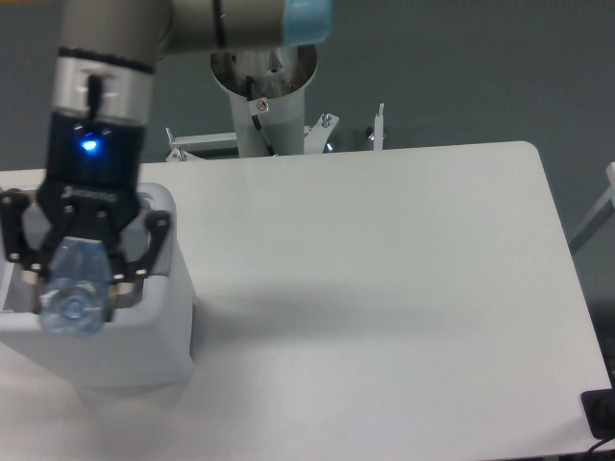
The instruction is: Place the trash in the trash can
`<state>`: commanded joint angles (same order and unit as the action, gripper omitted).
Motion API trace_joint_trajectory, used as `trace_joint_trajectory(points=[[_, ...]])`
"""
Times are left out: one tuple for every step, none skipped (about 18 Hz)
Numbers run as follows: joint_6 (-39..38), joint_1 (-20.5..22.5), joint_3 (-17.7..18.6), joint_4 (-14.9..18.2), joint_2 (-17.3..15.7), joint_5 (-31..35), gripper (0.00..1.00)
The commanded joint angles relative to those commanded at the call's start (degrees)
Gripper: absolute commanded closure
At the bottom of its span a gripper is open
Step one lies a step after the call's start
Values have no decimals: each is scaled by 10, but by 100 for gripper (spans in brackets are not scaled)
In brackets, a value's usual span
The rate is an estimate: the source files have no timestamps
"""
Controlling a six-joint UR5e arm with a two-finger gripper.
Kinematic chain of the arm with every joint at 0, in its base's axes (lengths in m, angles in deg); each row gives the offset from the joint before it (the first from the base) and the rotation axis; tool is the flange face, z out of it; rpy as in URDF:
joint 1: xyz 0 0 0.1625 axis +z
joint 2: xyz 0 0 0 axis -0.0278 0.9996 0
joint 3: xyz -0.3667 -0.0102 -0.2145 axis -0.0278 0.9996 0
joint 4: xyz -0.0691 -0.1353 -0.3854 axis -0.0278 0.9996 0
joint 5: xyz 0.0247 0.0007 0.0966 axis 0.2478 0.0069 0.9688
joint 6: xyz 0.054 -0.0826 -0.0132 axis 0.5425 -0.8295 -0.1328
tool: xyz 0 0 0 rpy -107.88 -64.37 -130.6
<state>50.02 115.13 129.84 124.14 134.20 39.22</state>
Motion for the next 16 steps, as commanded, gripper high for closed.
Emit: trace_joint_trajectory(points=[[1, -1, 3, 0, 2, -1, 39], [2, -2, 9, -1, 2, -1, 29], [6, -2, 9, -1, 1, -1, 6], [8, -2, 9, 0, -1, -1, 0], [8, -2, 10, 1, -5, 0, 0], [8, -2, 8, 1, -12, 0, 0], [8, 1, 7, 1, -15, 0, 0], [10, 3, 8, 1, -17, 3, 0], [13, 8, 7, 3, -22, 10, 0], [22, 31, 11, 4, -25, 23, 0], [31, 66, 18, 4, -25, 39, 0], [46, 101, 16, 5, -23, 59, 0], [60, 125, 18, 7, -25, 68, 0], [78, 152, 20, 8, -25, 71, 0], [100, 167, 20, 10, -23, 77, 0], [129, 176, 22, 14, -23, 99, 0]])
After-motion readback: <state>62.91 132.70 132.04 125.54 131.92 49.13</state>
